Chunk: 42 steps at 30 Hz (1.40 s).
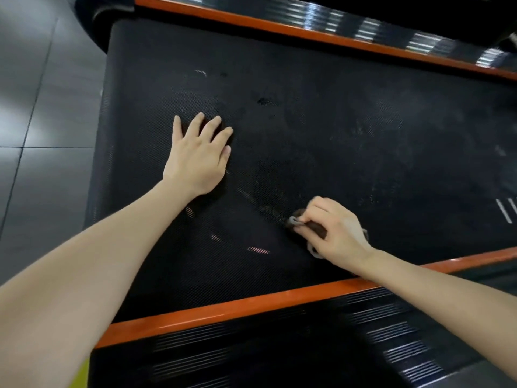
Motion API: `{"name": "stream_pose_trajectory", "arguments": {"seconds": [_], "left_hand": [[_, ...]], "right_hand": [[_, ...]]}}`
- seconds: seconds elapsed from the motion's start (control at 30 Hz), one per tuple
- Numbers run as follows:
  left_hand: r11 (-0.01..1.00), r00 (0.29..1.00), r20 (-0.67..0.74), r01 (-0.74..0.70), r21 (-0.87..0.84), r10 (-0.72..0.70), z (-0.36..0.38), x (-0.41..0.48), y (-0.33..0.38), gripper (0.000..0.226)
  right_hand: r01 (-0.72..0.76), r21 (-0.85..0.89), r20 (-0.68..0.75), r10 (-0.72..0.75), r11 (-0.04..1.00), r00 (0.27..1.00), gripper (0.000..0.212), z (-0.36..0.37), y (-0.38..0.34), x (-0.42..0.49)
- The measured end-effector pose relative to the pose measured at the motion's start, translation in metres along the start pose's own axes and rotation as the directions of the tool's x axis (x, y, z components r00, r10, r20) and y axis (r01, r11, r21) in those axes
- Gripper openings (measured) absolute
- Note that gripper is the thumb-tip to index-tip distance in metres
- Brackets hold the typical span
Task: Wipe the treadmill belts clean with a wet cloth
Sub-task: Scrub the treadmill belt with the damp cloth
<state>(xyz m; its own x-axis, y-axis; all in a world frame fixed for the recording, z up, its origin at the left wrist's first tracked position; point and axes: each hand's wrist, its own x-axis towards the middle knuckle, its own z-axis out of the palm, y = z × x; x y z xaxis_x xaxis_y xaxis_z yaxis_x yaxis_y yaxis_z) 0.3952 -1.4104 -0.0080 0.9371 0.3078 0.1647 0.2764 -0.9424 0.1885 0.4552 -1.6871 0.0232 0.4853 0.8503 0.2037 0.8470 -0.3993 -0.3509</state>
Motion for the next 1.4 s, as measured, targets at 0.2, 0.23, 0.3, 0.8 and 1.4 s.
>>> {"name": "stream_pose_trajectory", "arguments": {"seconds": [0.2,0.23,0.3,0.8,1.4], "left_hand": [[1.000,1.000,-0.012,-0.001,-0.011,0.001,0.002,0.000,-0.003,0.045],[1.000,1.000,-0.023,-0.002,-0.018,0.002,0.003,-0.001,-0.004,0.045],[0.999,1.000,-0.028,-0.003,-0.032,0.002,0.002,-0.001,-0.003,0.044],[0.995,0.997,0.052,0.045,0.094,-0.050,-0.013,0.062,-0.025,0.050],[0.992,0.991,0.020,0.129,0.013,-0.129,0.000,0.080,-0.040,0.061]], "right_hand": [[0.097,0.040,-0.060,-0.094,0.995,0.994,0.025,0.039,-0.040,0.064],[0.131,0.035,-0.046,-0.129,0.991,0.991,0.024,0.032,-0.030,0.052],[0.115,-0.037,-0.064,-0.117,0.993,0.991,0.024,0.010,0.004,0.020],[-0.540,-0.189,-0.353,0.457,0.820,0.817,0.019,0.010,0.084,0.100],[-0.107,-0.139,-0.187,0.080,0.985,0.979,0.025,0.030,0.072,0.218]]}}
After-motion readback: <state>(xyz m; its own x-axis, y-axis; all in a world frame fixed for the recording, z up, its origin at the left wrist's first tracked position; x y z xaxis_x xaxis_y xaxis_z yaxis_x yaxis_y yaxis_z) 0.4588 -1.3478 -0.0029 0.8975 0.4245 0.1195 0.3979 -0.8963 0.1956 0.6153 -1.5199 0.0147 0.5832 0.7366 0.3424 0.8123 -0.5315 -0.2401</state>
